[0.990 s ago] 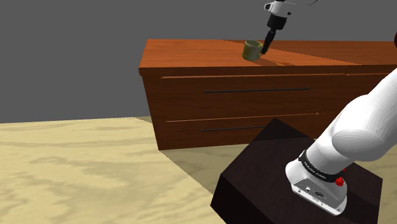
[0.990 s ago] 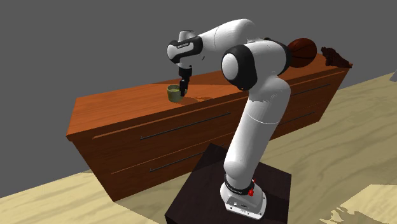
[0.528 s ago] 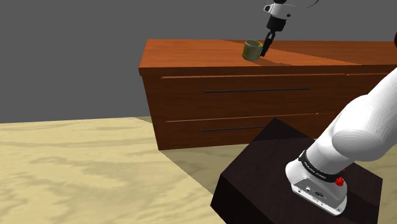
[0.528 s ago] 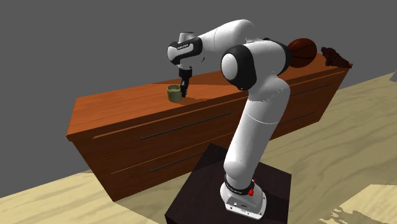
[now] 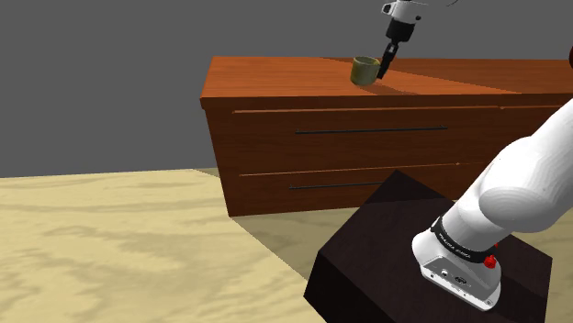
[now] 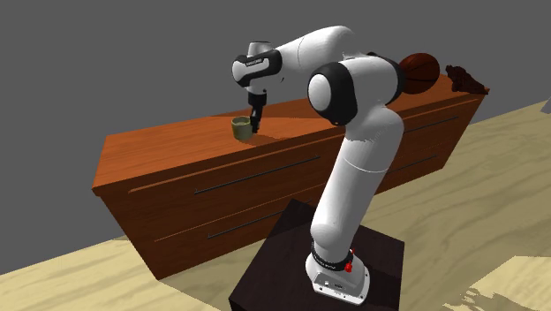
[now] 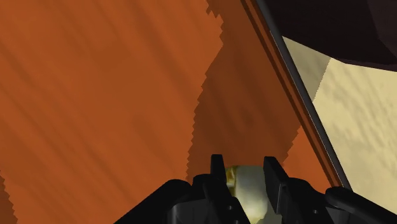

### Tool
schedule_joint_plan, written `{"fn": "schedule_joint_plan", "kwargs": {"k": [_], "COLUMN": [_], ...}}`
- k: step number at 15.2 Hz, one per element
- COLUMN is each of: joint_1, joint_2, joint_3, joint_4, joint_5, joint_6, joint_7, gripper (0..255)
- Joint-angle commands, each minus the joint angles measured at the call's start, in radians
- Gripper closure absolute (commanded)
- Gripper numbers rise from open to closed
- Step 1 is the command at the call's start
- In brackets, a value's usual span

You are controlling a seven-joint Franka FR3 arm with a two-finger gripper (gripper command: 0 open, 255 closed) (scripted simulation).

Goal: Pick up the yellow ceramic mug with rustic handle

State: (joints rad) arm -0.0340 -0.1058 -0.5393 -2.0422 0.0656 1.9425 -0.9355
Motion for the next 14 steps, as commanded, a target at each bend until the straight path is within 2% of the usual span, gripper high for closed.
{"fn": "schedule_joint_plan", "kwargs": {"k": [1,12,14], "joint_1": [0.001,0.003,0.003], "joint_2": [-0.008,-0.022,-0.023], "joint_3": [0.002,0.008,0.008], "joint_4": [0.018,0.152,0.154], "joint_5": [-0.004,-0.014,-0.014], "joint_6": [-0.024,-0.17,-0.172], "joint_7": [0.006,0.026,0.026], "gripper": [255,255,255]}}
